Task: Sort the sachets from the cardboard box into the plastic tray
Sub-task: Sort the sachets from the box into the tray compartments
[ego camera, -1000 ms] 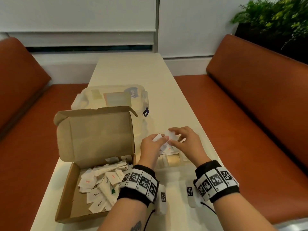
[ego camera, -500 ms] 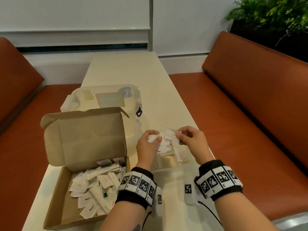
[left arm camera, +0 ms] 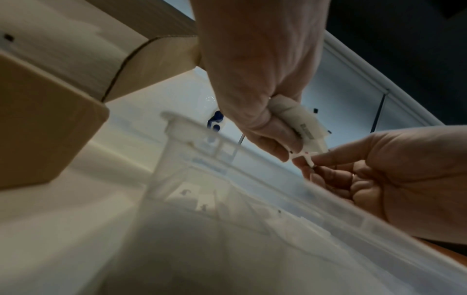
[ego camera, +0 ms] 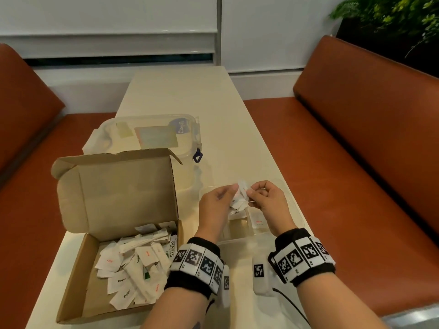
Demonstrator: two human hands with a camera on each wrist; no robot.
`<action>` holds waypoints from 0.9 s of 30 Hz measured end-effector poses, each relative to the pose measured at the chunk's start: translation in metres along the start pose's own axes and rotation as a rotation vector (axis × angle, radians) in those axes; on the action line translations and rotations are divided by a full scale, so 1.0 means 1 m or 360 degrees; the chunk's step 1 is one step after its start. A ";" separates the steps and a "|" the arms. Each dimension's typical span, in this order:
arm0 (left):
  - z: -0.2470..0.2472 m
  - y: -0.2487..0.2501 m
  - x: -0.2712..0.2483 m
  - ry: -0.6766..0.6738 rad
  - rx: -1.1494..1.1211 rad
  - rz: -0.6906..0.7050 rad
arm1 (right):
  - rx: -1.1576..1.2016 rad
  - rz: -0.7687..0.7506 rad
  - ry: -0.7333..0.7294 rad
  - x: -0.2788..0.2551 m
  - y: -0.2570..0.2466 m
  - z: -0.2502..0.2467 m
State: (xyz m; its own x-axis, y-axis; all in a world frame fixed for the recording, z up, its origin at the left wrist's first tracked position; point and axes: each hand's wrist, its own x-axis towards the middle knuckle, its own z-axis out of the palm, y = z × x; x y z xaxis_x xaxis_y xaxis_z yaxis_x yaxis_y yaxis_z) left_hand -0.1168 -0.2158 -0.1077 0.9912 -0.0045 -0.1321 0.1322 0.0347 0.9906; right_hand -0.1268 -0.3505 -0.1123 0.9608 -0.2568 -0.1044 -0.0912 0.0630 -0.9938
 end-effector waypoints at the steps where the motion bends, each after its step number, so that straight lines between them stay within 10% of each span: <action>1: 0.000 0.000 0.000 0.0018 -0.0008 0.0000 | -0.0026 -0.0003 -0.0002 0.000 0.001 0.000; 14: -0.004 -0.006 -0.001 0.0093 0.0130 0.0167 | -0.0509 -0.0103 -0.0236 -0.001 -0.010 -0.009; 27: -0.011 -0.021 0.003 0.0147 -0.0043 0.0151 | -0.1962 0.0034 -0.0579 0.011 -0.021 -0.026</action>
State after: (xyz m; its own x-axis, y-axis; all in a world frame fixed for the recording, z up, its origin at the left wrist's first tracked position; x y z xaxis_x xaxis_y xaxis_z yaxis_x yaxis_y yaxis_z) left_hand -0.1162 -0.2055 -0.1289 0.9949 0.0918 -0.0419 0.0367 0.0574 0.9977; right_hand -0.1213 -0.3796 -0.0932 0.9542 0.0220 -0.2982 -0.1008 -0.9152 -0.3901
